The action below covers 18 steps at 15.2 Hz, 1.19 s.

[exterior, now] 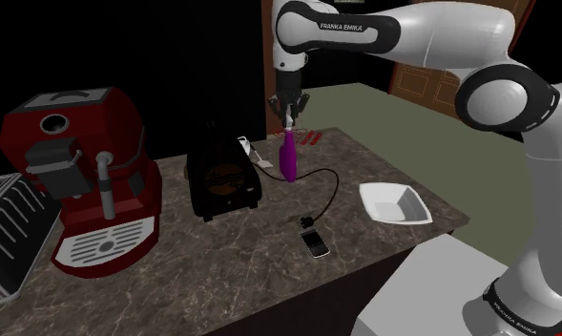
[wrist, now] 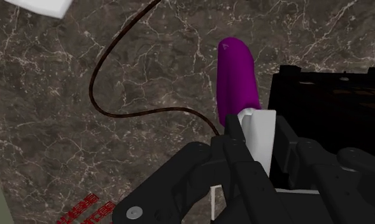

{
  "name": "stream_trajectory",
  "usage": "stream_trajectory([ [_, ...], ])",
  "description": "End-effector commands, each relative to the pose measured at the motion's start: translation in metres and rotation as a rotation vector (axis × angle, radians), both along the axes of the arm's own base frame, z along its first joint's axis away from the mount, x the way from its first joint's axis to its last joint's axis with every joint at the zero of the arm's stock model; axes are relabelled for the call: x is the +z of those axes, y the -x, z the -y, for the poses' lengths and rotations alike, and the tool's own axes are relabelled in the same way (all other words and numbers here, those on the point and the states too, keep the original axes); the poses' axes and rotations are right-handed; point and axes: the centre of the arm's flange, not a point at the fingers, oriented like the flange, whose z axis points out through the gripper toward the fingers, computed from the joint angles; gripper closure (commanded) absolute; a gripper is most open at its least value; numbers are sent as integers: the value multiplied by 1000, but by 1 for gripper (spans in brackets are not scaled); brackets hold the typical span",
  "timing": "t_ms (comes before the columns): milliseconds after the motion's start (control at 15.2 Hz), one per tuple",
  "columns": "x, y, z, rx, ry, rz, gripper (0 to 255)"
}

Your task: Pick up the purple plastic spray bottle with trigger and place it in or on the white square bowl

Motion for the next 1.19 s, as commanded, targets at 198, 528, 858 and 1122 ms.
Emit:
stream_trajectory([
  [198,16,38,33,0,0,0,255],
  [528,33,87,75,0,0,0,255],
  [858,50,135,116,0,0,0,255],
  [1122,63,174,150,0,0,0,255],
])
